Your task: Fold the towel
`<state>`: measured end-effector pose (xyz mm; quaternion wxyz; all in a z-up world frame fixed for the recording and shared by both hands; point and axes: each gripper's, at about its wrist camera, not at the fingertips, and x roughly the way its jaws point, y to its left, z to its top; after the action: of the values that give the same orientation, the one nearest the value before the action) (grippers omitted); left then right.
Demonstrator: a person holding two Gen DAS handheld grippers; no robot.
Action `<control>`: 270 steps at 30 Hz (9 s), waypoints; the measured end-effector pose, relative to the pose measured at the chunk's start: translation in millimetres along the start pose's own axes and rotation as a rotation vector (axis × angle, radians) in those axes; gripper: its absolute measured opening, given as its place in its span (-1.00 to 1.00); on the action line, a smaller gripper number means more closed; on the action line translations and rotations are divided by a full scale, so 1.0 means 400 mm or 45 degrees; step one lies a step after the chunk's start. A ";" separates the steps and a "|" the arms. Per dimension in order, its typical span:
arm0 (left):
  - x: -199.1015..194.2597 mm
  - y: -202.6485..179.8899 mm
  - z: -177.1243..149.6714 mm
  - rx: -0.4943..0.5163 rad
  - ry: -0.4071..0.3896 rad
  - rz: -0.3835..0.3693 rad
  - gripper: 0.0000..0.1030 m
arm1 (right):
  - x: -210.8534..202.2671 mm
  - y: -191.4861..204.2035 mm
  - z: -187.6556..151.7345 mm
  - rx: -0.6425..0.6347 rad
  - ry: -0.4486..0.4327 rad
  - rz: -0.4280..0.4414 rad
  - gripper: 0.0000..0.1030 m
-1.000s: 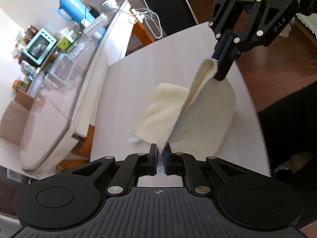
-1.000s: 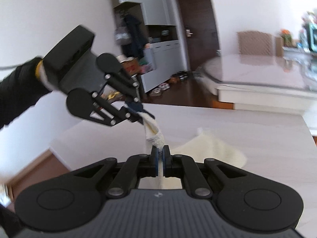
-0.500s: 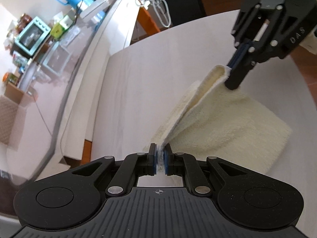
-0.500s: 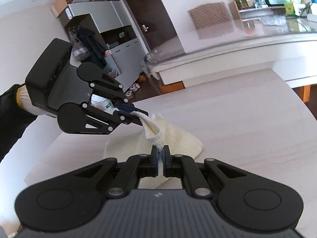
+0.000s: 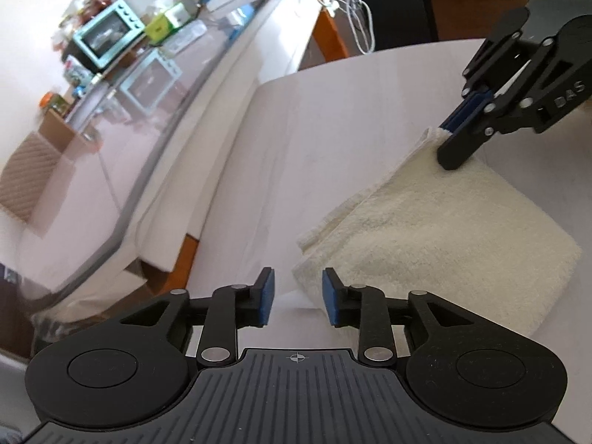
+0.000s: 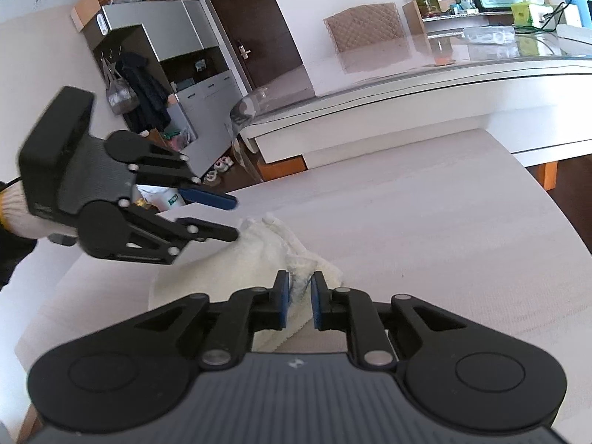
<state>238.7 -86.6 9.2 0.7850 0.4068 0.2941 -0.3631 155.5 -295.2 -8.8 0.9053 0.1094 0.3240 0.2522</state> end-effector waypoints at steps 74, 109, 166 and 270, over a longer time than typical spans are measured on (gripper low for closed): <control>-0.142 -0.155 -0.182 -0.907 0.079 0.372 0.67 | 0.014 0.160 -0.063 -0.549 0.079 -0.283 -0.20; -0.223 -0.196 -0.268 -1.018 0.108 0.446 0.68 | 0.053 0.244 -0.071 -0.658 0.110 -0.160 -0.20; -0.126 0.000 -0.231 -0.728 -0.185 0.024 -0.82 | 0.107 0.196 0.016 -0.414 0.039 -0.075 -0.08; -0.269 -0.271 -0.264 -0.923 -0.121 0.183 -0.58 | -0.013 0.286 -0.144 -0.539 0.029 -0.064 -0.59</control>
<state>72.7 -5.0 -7.7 0.9143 0.1046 0.3377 -0.1979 70.8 -198.8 -8.7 0.9103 -0.0943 0.2765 0.2932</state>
